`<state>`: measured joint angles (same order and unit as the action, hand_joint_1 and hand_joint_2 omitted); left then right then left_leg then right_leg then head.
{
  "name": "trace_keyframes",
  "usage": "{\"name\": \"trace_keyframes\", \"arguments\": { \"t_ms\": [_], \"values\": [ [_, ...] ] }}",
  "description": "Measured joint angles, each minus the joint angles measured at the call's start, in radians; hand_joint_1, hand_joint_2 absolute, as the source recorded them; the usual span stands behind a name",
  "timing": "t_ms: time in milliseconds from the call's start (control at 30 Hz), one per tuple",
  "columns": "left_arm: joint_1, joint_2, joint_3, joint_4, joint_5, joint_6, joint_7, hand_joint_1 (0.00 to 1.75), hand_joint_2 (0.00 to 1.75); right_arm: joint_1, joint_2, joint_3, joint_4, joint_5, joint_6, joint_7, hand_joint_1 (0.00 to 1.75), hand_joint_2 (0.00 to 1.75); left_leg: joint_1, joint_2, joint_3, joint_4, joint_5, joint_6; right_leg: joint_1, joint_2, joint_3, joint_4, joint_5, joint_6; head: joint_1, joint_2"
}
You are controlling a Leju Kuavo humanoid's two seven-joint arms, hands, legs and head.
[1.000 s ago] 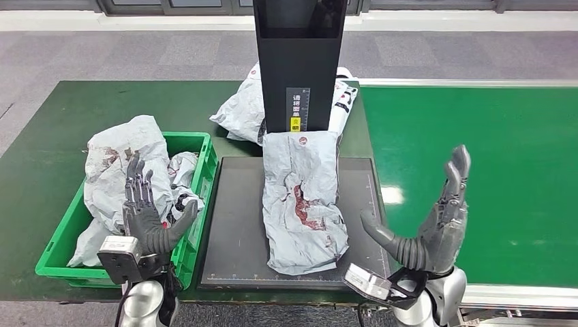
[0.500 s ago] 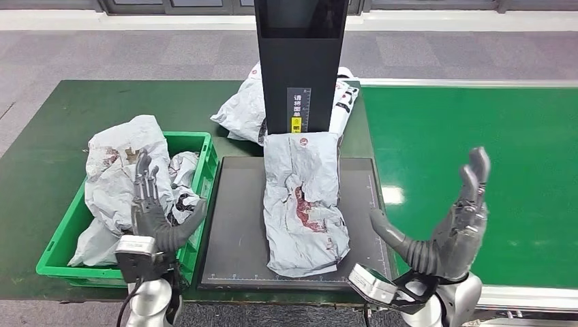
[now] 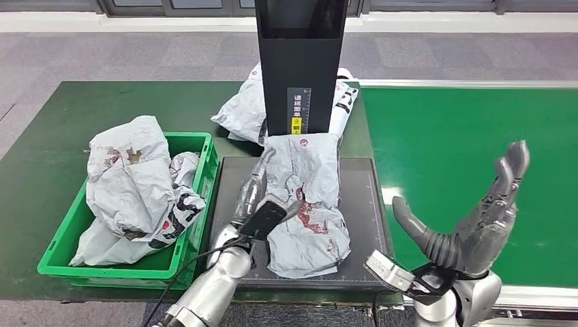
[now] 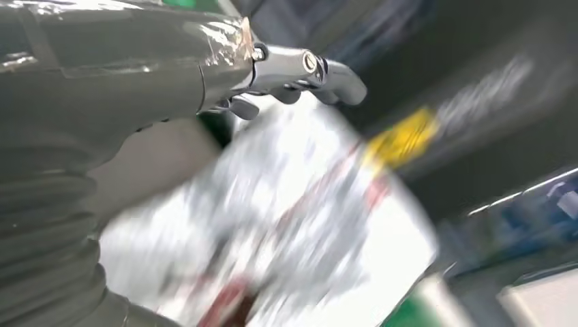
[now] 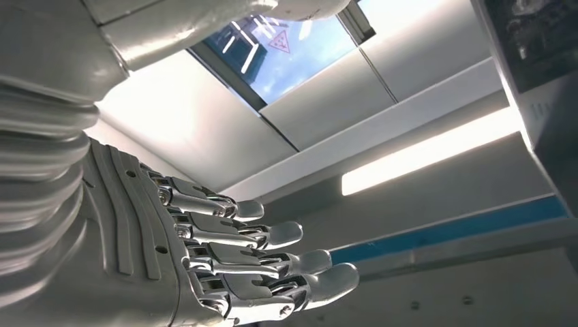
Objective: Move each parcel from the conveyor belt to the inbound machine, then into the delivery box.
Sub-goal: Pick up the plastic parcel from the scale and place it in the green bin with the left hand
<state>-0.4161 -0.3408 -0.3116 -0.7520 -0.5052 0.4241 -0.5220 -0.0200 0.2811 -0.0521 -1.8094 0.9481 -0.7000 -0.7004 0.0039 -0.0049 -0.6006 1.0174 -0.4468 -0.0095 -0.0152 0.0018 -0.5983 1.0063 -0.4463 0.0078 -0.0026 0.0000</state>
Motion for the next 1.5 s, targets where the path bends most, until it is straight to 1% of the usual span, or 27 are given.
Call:
{"name": "trace_keyframes", "arguments": {
  "t_ms": [100, 200, 367, 467, 500, 600, 633, 733, 867, 900, 1100, 1200, 1300, 1367, 1400, 1500],
  "values": [
    [-0.034, -0.013, -0.024, 0.145, 0.011, 0.015, 0.015, 0.0, 1.75, -0.002, 0.0, -0.011, 0.011, 0.0, 0.0, 0.0, 0.0, 1.75, 0.0, 0.0, 0.0, 0.0, 0.0, 0.0, 0.0, 0.0, -0.001, 0.0, 0.0, 0.0, 0.0, 0.0],
    [-0.056, -0.017, -0.047, 0.233, 0.013, 0.023, 0.042, 0.0, 1.75, -0.002, 0.001, -0.021, 0.019, 0.0, 0.0, 0.0, 0.0, 1.75, 0.0, -0.001, -0.001, 0.0, -0.001, 0.0, 0.0, 0.0, -0.001, 0.0, 0.0, 0.0, 0.0, 0.0],
    [-0.08, -0.018, -0.084, 0.316, -0.018, 0.049, 0.094, 0.0, 1.75, -0.003, 0.001, -0.031, 0.026, 0.001, 0.0, 0.0, 0.0, 1.75, 0.0, -0.001, -0.001, 0.0, -0.001, -0.001, 0.0, 0.0, -0.001, 0.0, -0.001, 0.0, 0.0, 0.0],
    [-0.091, -0.018, -0.106, 0.345, -0.063, 0.08, 0.144, 0.02, 1.75, -0.003, 0.002, -0.038, 0.026, -0.001, 0.0, 0.0, 0.0, 1.75, 0.0, -0.001, -0.001, 0.0, -0.001, -0.001, 0.0, 0.0, -0.001, 0.0, -0.001, 0.0, 0.0, 0.0],
    [-0.094, -0.018, -0.115, 0.355, -0.086, 0.095, 0.166, 0.31, 1.75, -0.002, 0.002, -0.039, 0.026, -0.002, 0.0, 0.0, 0.0, 1.75, 0.0, -0.001, -0.001, 0.0, -0.001, -0.001, 0.0, 0.0, -0.001, 0.0, -0.001, 0.0, 0.0, 0.0],
    [-0.105, -0.018, -0.153, 0.379, -0.175, 0.135, 0.245, 1.42, 1.75, -0.002, 0.002, -0.04, 0.026, -0.003, 0.0, 0.0, 0.0, 1.75, 0.0, -0.001, -0.001, 0.0, -0.001, -0.001, 0.0, 0.0, -0.001, 0.0, -0.001, 0.0, 0.0, 0.0],
    [-0.109, -0.018, -0.169, 0.385, -0.202, 0.141, 0.268, 1.5, 1.75, -0.002, 0.002, -0.04, 0.026, -0.002, 0.0, 0.0, 0.0, 1.75, 0.0, -0.001, -0.001, 0.0, -0.001, -0.001, 0.0, 0.0, -0.001, 0.0, -0.001, 0.0, 0.0, 0.0],
    [-0.116, -0.018, -0.208, 0.398, -0.24, 0.146, 0.303, 1.55, 1.75, -0.002, 0.002, -0.04, 0.026, -0.002, 0.0, 0.0, 0.0, 1.75, 0.0, -0.001, -0.001, 0.0, -0.001, -0.001, 0.0, 0.0, 0.0, 0.0, -0.001, 0.0, 0.0, 0.0],
    [-0.122, -0.018, -0.231, 0.408, -0.245, 0.139, 0.303, 1.73, 1.75, -0.002, 0.002, -0.04, 0.026, -0.002, 0.0, 0.0, 0.0, 1.75, 0.0, -0.001, -0.001, 0.0, -0.001, -0.001, 0.0, -0.001, 0.0, 0.0, -0.001, 0.0, 0.0, 0.0],
    [-0.123, -0.018, -0.234, 0.409, -0.246, 0.137, 0.302, 1.75, 1.75, -0.002, 0.002, -0.04, 0.027, -0.002, 0.0, 0.0, 0.0, 1.75, 0.0, -0.001, -0.001, 0.0, -0.001, -0.001, 0.0, -0.001, 0.0, 0.0, -0.001, 0.0, 0.0, 0.0],
    [-0.126, -0.018, -0.246, 0.414, -0.27, 0.148, 0.311, 1.73, 1.75, -0.002, 0.002, -0.04, 0.029, -0.003, 0.0, 0.0, 0.0, 1.75, 0.0, -0.001, -0.001, 0.0, -0.001, -0.001, 0.0, -0.001, 0.0, 0.0, -0.001, 0.0, 0.0, 0.0],
    [-0.126, -0.018, -0.25, 0.414, -0.319, 0.196, 0.342, 1.69, 1.75, -0.003, 0.002, -0.04, 0.032, -0.002, 0.0, 0.0, 0.0, 1.75, 0.0, -0.001, -0.001, 0.0, -0.001, -0.001, 0.0, -0.001, 0.0, 0.0, -0.001, 0.0, 0.0, 0.0],
    [-0.125, -0.018, -0.253, 0.415, -0.363, 0.246, 0.368, 1.72, 1.75, -0.003, 0.002, -0.04, 0.034, 0.0, 0.0, 0.0, 0.0, 1.75, 0.0, -0.001, -0.001, 0.0, -0.001, -0.001, 0.0, -0.001, 0.0, 0.0, -0.001, 0.0, 0.0, 0.0],
    [-0.111, -0.017, -0.244, 0.388, -0.438, 0.262, 0.374, 1.75, 1.75, -0.003, 0.002, -0.04, 0.035, 0.001, 0.0, 0.0, 0.0, 1.75, 0.0, -0.001, -0.001, 0.0, -0.001, -0.001, 0.0, -0.001, 0.0, 0.0, -0.001, 0.0, 0.0, 0.0],
    [-0.092, -0.017, -0.224, 0.348, -0.515, 0.267, 0.367, 1.75, 1.75, -0.003, 0.002, -0.041, 0.035, 0.001, 0.0, 0.0, 0.0, 1.75, 0.0, -0.001, -0.001, 0.0, -0.001, -0.001, 0.0, -0.001, 0.0, 0.0, -0.001, 0.0, 0.0, 0.0],
    [-0.021, -0.014, -0.103, 0.16, -0.762, 0.273, 0.307, 1.75, 1.75, -0.002, 0.002, -0.044, 0.035, 0.001, 0.0, 0.0, 0.0, 1.75, 0.0, 0.0, -0.001, 0.0, -0.001, -0.001, 0.0, 0.0, -0.001, 0.0, -0.001, 0.0, 0.0, 0.0]
  ]
}}
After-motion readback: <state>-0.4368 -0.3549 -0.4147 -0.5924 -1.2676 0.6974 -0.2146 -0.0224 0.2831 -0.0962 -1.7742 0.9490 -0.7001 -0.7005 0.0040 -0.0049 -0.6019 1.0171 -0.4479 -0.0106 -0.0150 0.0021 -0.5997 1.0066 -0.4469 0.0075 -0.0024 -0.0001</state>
